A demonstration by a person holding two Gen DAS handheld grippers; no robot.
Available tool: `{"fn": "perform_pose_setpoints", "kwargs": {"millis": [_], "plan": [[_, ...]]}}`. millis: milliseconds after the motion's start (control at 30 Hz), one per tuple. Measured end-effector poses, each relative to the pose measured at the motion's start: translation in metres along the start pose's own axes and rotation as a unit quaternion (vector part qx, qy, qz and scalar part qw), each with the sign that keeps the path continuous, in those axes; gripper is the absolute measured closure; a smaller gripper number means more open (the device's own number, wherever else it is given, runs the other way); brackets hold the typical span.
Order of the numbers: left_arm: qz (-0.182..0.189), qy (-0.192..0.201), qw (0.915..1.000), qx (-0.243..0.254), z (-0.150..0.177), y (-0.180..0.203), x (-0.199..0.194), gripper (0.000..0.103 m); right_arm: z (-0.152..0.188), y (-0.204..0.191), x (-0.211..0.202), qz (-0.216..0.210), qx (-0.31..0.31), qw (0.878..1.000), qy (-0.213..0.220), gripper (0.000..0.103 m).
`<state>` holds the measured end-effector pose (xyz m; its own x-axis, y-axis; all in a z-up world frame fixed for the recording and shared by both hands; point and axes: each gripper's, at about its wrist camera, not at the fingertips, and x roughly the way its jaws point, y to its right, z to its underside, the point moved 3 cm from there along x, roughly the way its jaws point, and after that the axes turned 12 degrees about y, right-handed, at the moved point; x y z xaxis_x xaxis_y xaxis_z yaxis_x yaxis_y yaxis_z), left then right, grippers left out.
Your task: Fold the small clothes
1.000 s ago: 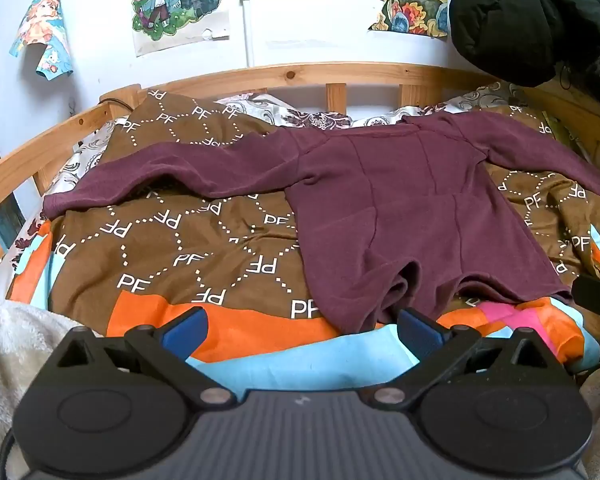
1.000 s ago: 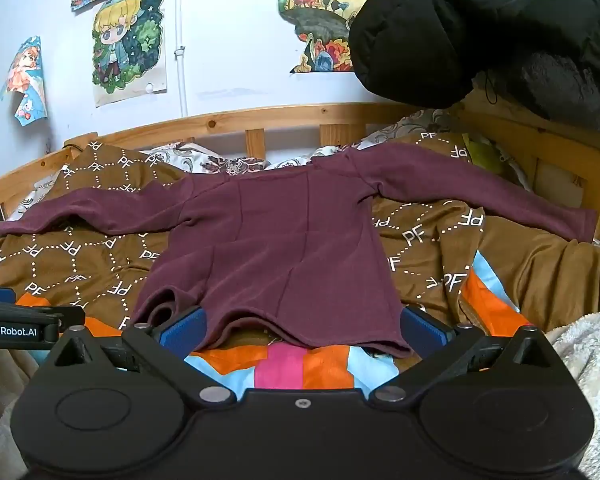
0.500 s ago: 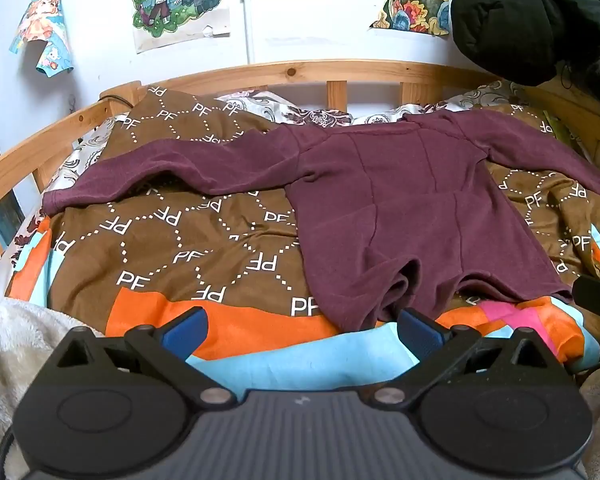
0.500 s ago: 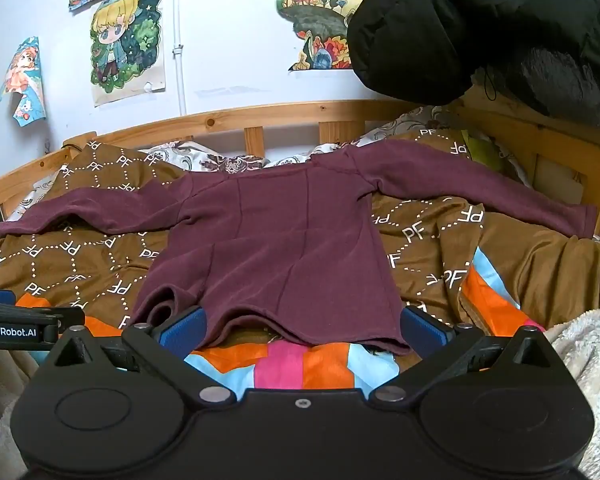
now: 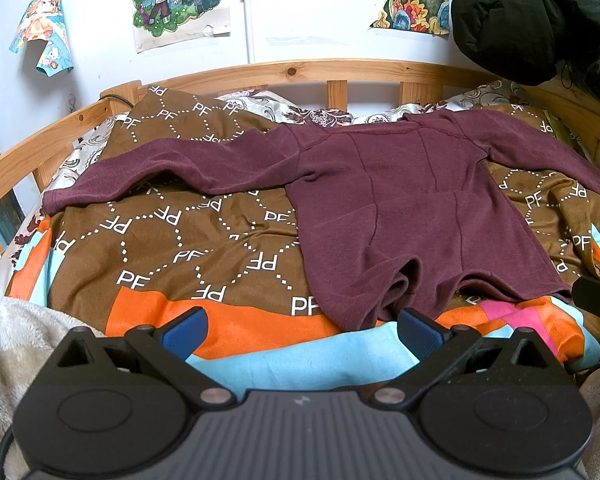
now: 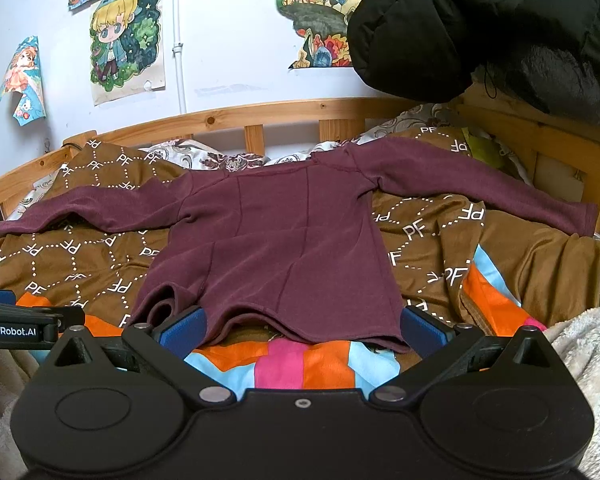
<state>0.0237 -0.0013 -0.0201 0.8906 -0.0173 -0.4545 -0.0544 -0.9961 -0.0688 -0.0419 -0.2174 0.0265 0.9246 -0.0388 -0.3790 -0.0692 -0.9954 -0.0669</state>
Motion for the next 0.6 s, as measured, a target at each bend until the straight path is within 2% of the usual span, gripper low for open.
{"fn": "perform_pose_setpoints", "kwargs": {"millis": [600], "plan": [[0.0,-0.001,1.0,0.0,-0.0002,-0.0001,0.0001,0.001,0.0005,-0.0009,-0.0002,0.0,0.002,1.0,-0.002,0.0]]}}
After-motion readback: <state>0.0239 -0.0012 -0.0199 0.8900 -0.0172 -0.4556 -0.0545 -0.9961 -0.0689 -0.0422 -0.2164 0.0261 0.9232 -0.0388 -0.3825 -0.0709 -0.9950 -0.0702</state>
